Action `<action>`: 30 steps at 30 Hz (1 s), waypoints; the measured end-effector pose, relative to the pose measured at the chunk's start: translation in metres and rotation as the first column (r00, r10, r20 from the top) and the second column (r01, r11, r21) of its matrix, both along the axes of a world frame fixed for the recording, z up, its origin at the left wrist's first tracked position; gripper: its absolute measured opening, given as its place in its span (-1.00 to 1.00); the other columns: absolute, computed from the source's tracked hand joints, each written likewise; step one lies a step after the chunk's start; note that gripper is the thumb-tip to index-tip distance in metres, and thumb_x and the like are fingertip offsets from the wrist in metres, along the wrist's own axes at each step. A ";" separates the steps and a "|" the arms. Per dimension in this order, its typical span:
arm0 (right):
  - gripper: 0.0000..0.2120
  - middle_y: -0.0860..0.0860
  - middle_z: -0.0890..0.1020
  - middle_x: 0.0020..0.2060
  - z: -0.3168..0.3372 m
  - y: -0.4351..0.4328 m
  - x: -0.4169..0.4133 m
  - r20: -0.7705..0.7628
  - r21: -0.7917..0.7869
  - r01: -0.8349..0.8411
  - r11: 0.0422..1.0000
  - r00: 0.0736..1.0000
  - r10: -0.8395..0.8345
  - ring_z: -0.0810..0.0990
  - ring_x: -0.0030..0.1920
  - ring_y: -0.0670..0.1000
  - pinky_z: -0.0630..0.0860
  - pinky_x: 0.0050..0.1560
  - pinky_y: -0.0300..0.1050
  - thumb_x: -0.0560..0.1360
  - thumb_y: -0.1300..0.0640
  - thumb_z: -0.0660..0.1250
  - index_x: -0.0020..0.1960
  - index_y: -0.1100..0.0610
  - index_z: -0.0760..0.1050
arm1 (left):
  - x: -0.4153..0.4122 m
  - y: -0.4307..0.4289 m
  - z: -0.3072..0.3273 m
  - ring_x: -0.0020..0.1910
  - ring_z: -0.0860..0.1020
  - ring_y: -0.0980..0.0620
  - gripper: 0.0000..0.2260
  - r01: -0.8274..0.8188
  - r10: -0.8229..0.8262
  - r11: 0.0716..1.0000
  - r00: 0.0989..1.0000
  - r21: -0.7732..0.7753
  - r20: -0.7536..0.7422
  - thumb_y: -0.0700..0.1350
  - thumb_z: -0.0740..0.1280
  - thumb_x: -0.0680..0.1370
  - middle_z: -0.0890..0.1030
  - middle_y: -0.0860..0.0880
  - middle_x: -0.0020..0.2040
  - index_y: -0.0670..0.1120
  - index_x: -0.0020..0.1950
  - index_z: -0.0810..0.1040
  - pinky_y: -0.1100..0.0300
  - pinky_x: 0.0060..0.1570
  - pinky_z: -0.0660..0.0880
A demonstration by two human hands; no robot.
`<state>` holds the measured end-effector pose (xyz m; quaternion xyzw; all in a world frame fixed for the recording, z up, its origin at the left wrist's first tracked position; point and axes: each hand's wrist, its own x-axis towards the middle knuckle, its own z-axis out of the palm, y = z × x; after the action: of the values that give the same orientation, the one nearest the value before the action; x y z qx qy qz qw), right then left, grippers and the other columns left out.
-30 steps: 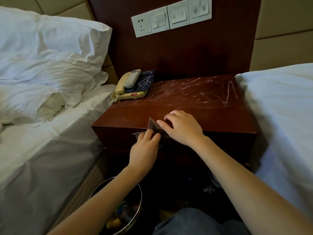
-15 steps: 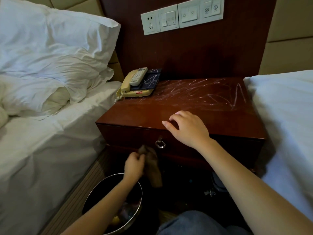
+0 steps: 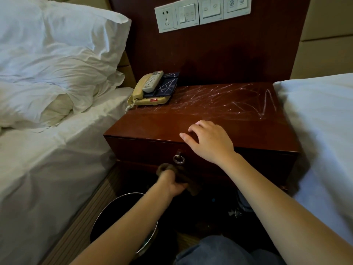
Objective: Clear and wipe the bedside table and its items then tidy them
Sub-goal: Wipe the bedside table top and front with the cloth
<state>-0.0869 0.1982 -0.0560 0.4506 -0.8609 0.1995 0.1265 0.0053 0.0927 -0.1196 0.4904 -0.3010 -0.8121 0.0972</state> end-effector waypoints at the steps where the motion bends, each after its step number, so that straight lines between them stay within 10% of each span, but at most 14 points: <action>1: -0.45 -0.03 0.53 0.18 0.000 0.000 0.000 0.000 0.003 -0.004 1.000 1.000 0.004 0.47 0.19 -0.01 0.40 0.10 -0.10 0.56 -0.30 -0.04 0.25 0.04 0.48 | -0.003 0.017 0.002 0.05 0.50 -0.18 -0.78 0.072 -0.072 0.997 0.997 0.007 -0.004 -0.19 0.09 0.63 0.54 -0.23 0.02 -0.24 0.08 0.50 -0.11 0.25 0.35; 9: -0.44 -0.04 0.50 0.25 0.003 0.003 0.001 0.018 0.012 -0.036 0.999 0.999 0.035 0.44 0.25 -0.03 0.39 0.17 -0.10 0.56 -0.30 -0.03 0.30 0.03 0.45 | -0.011 0.038 0.015 -0.11 0.51 -0.19 -0.73 0.165 -0.169 0.974 0.986 0.156 0.007 -0.20 0.12 0.64 0.53 -0.25 -0.13 -0.31 -0.17 0.47 -0.01 -0.10 0.46; 15: -0.48 -0.02 0.51 0.14 0.003 -0.003 0.000 -0.042 0.038 0.015 0.999 0.999 -0.013 0.46 0.16 0.02 0.40 0.07 -0.06 0.55 -0.29 0.00 0.23 0.03 0.46 | 0.009 -0.046 0.027 0.38 0.33 -0.19 -0.67 -0.055 0.042 0.993 0.991 0.101 0.124 -0.25 0.02 0.64 0.38 -0.26 0.36 -0.29 0.35 0.36 -0.02 0.39 0.25; 30: -0.62 -0.05 0.52 0.05 0.000 -0.006 -0.001 -0.035 -0.013 0.044 0.999 0.998 -0.044 0.47 0.09 0.02 0.36 0.05 -0.06 0.62 -0.15 0.00 0.16 0.01 0.50 | 0.028 -0.118 0.029 0.44 0.25 -0.09 -0.60 -0.205 0.227 0.941 0.972 -0.269 0.054 -0.09 -0.08 0.67 0.31 -0.09 0.45 -0.18 0.46 0.26 0.05 0.34 0.21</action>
<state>-0.0875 0.1926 -0.0560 0.4341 -0.8670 0.1942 0.1488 0.0330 -0.0252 -0.0906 0.5372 -0.3537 -0.7282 0.2368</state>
